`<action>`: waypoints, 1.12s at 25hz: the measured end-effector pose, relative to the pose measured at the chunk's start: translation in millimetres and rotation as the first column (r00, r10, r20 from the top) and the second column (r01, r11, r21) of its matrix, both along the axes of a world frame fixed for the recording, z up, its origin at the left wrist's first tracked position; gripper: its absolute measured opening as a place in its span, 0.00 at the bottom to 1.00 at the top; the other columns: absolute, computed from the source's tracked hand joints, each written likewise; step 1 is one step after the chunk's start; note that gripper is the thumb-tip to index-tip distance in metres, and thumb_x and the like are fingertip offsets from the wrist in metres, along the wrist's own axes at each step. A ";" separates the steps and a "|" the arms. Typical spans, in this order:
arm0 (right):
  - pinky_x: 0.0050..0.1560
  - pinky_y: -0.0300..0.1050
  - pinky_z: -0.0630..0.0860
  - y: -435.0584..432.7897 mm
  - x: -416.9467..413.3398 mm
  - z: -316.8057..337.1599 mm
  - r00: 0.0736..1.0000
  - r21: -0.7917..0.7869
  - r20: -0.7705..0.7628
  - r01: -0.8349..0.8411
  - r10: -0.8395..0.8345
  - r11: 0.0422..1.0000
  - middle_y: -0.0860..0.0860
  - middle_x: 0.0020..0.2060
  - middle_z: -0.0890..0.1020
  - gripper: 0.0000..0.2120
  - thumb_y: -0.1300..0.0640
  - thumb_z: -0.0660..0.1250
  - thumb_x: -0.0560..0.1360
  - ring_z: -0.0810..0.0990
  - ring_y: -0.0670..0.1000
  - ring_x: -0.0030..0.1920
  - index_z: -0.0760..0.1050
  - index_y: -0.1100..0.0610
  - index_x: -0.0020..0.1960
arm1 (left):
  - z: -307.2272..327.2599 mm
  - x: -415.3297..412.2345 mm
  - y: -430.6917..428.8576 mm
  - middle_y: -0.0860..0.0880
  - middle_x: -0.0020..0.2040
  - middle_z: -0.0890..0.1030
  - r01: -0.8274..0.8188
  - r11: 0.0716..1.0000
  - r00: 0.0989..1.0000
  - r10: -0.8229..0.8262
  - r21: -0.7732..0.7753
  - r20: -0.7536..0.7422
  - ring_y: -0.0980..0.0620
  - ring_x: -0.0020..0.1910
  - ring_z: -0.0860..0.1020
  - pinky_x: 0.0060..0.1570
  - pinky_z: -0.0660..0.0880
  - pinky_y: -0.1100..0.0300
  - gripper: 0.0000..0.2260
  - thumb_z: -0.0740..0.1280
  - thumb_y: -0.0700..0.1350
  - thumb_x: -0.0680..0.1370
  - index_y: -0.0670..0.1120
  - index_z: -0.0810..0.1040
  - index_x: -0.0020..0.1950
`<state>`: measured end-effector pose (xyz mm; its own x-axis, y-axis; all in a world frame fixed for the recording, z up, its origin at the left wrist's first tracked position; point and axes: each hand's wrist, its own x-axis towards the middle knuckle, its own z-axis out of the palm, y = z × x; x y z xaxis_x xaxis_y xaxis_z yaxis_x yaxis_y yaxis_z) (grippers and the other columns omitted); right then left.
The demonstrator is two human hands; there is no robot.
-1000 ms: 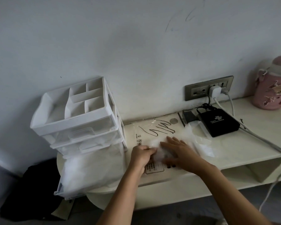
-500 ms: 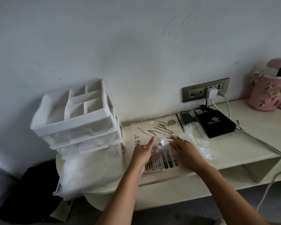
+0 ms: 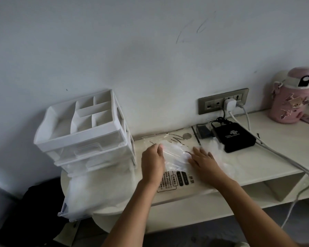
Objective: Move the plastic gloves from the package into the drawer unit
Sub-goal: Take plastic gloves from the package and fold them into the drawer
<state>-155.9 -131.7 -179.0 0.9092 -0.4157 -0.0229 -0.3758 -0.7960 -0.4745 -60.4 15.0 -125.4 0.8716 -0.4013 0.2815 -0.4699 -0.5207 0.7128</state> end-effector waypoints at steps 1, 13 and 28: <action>0.75 0.52 0.43 -3.4 0.0 -3.3 1.000 -0.038 -0.009 0.002 -0.002 0.999 0.51 0.77 0.53 0.21 0.50 0.46 0.83 0.44 0.51 0.77 0.56 0.48 0.76 | 10.4 4.1 8.5 0.47 0.35 0.80 0.001 1.000 0.997 -0.002 0.007 0.082 0.52 0.32 0.75 0.34 0.68 0.63 0.12 0.60 0.43 0.82 0.42 0.80 0.45; 0.65 0.41 0.65 66.2 24.1 62.0 0.965 -0.120 0.250 0.109 -0.076 0.987 0.51 0.64 0.74 0.14 0.58 0.59 0.79 0.70 0.49 0.65 0.74 0.55 0.64 | 31.0 61.7 164.2 0.50 0.26 0.73 -0.025 1.000 0.998 0.024 -0.011 -0.058 0.61 0.22 0.70 0.30 0.68 0.65 0.10 0.60 0.46 0.81 0.50 0.81 0.53; 0.61 0.49 0.67 241.3 105.7 55.8 0.946 -0.009 0.057 -0.319 0.319 0.948 0.57 0.64 0.73 0.19 0.54 0.50 0.82 0.72 0.58 0.62 0.68 0.59 0.68 | -0.7 83.9 229.3 0.47 0.42 0.83 -0.320 0.924 0.947 0.305 0.210 0.102 0.50 0.41 0.80 0.37 0.73 0.59 0.12 0.61 0.48 0.81 0.45 0.80 0.57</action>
<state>-50.2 109.6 -123.2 0.9941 -0.1032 0.0330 -0.0740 -0.8697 -0.4881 23.5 244.3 -126.1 0.9453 -0.1701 0.2782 -0.2996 -0.7895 0.5356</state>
